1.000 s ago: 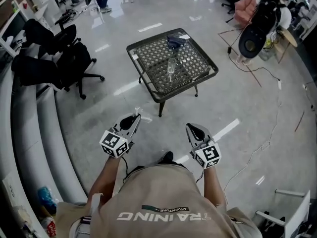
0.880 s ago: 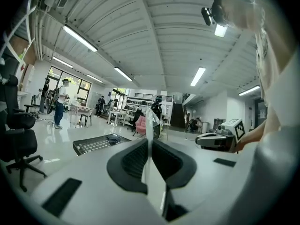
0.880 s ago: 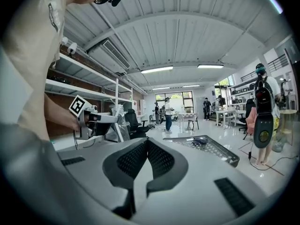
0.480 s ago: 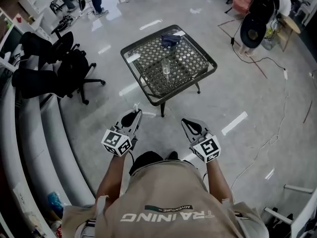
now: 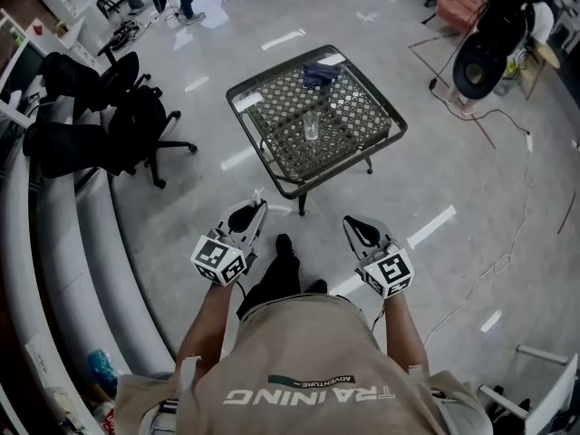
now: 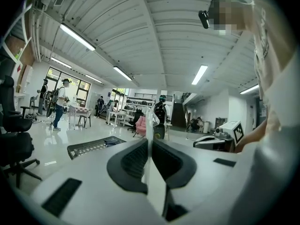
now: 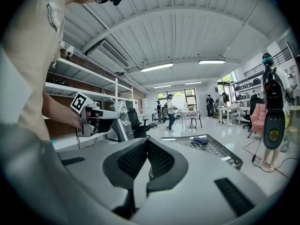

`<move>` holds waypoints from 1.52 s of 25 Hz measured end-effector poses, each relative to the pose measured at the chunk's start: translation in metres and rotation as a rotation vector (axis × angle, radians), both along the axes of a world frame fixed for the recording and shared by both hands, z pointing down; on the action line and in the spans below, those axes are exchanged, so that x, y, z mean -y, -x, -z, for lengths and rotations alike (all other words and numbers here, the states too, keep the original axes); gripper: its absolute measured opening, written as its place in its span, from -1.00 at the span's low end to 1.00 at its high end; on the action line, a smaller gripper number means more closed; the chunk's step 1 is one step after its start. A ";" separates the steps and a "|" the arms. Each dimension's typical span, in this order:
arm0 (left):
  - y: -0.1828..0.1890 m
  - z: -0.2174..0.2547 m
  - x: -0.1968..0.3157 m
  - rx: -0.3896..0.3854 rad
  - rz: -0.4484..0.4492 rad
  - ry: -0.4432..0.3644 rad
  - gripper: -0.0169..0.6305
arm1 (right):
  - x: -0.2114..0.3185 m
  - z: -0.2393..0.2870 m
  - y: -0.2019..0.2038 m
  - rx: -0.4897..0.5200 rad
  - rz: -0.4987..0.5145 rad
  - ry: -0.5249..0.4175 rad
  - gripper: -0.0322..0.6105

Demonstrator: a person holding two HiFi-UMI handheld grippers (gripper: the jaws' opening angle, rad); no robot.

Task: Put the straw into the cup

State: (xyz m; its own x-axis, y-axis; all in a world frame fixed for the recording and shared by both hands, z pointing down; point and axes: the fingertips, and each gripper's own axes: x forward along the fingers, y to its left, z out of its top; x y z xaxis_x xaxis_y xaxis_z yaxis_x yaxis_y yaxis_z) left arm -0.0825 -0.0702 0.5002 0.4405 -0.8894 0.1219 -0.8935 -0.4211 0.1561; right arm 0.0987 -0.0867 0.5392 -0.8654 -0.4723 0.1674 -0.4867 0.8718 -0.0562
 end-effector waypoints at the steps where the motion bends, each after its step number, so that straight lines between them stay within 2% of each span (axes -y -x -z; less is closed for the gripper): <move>1: 0.003 -0.002 0.004 -0.006 -0.001 0.004 -0.82 | 0.004 -0.001 0.003 -0.002 0.001 0.004 -0.84; 6: 0.017 -0.006 0.034 -0.034 -0.019 0.004 -0.82 | 0.027 0.002 0.022 -0.011 0.003 0.005 -0.84; 11: 0.038 -0.003 0.075 -0.020 -0.045 -0.013 -0.82 | 0.065 0.010 0.047 -0.020 -0.006 -0.011 -0.84; 24: 0.105 -0.008 0.168 -0.036 -0.174 -0.018 -0.82 | 0.153 0.025 0.124 -0.044 -0.075 -0.030 -0.84; 32: 0.135 -0.012 0.205 -0.034 -0.231 -0.018 -0.82 | 0.181 0.024 0.156 -0.045 -0.100 -0.017 -0.84; 38: 0.142 -0.020 0.219 -0.044 -0.250 0.002 -0.82 | 0.190 0.016 0.160 -0.060 -0.130 -0.003 -0.84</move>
